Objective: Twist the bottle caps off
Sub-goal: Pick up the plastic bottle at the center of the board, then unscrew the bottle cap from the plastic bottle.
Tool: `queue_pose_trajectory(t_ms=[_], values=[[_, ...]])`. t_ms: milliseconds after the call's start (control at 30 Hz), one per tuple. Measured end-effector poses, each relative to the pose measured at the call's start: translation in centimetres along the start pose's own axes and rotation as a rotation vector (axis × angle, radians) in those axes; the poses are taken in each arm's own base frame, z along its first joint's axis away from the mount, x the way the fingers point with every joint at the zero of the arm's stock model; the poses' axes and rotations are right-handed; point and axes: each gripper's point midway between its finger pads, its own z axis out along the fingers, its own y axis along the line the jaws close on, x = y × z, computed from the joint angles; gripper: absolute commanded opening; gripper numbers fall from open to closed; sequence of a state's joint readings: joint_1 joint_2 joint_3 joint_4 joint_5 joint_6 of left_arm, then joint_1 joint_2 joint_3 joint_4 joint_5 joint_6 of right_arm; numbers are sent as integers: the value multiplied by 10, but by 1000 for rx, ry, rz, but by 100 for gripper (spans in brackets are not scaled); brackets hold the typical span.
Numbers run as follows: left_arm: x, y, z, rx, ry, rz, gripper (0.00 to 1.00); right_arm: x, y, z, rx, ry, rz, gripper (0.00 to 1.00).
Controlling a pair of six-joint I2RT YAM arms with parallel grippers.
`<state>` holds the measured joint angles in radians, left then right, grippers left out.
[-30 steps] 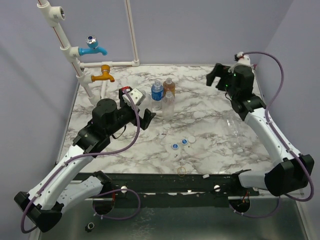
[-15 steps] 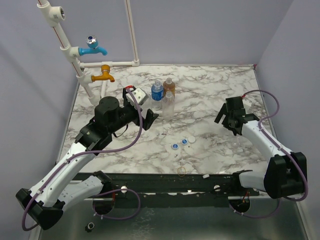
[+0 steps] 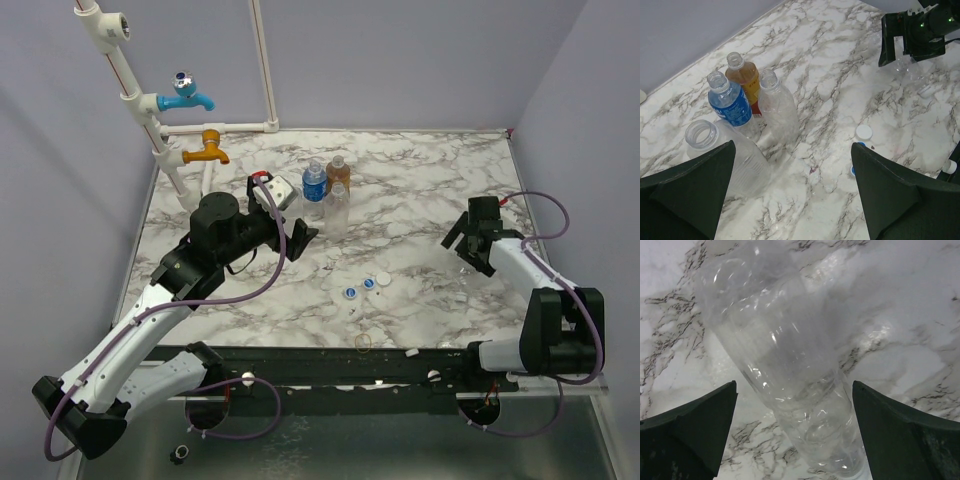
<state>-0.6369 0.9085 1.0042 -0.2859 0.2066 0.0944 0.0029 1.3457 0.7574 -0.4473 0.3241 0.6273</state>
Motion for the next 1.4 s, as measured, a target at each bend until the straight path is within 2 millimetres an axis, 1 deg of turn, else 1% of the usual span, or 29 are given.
queue_pose_trajectory(t_ms=[133, 167, 300, 400, 467, 567, 633, 667, 733, 800, 900, 933, 1000, 1067, 1133, 1167, 1200, 1300, 1367, 1400], values=[[0, -1, 0, 7, 0, 0, 99, 11, 14, 4, -77, 46, 1, 100], [0, -1, 0, 8, -1, 0, 99, 15, 18, 5, -100, 58, 2, 98], [0, -3, 0, 16, -1, 0, 99, 31, 28, 7, -174, 107, 4, 76], [0, -5, 0, 32, -2, 5, 98, 38, 31, 7, -202, 134, 3, 56], [0, -7, 0, 43, -3, 17, 99, 39, 34, 6, -219, 139, 5, 48], [1, -8, 2, 59, 0, 37, 99, 36, 40, 1, -252, 140, 3, 44], [3, -10, 4, 73, 5, 56, 99, 29, 49, -9, -300, 138, -6, 44], [4, -10, 5, 81, 7, 68, 99, 22, 57, -17, -339, 130, -10, 45], [5, -13, 7, 104, 10, 97, 99, 3, 78, -40, -445, 106, -20, 46], [6, -15, 8, 132, 9, 145, 99, -22, 103, -73, -584, 70, -36, 47], [0, -20, 7, 198, -27, 311, 99, -57, 143, -136, -838, 24, -84, 50], [-4, -22, 7, 215, -44, 367, 99, -65, 154, -159, -930, 17, -109, 51], [-18, -23, 5, 245, -102, 549, 99, -74, 170, -203, -1101, 15, -161, 53], [-28, -23, 2, 255, -154, 710, 99, -75, 181, -240, -1246, 27, -217, 54], [-40, -22, -2, 254, -218, 937, 99, -72, 188, -268, -1345, 46, -262, 56], [-42, -22, -2, 249, -238, 1015, 99, -69, 193, -282, -1391, 57, -290, 56], [-44, -21, -2, 237, -264, 1132, 99, -64, 200, -296, -1434, 70, -322, 56], [-35, -22, 3, 218, -303, 1322, 99, -43, 221, -331, -1542, 122, -425, 56], [-26, -21, 10, 208, -316, 1407, 99, -28, 233, -347, -1595, 165, -482, 56], [-22, -21, 13, 203, -319, 1438, 99, -20, 238, -351, -1611, 191, -505, 55]])
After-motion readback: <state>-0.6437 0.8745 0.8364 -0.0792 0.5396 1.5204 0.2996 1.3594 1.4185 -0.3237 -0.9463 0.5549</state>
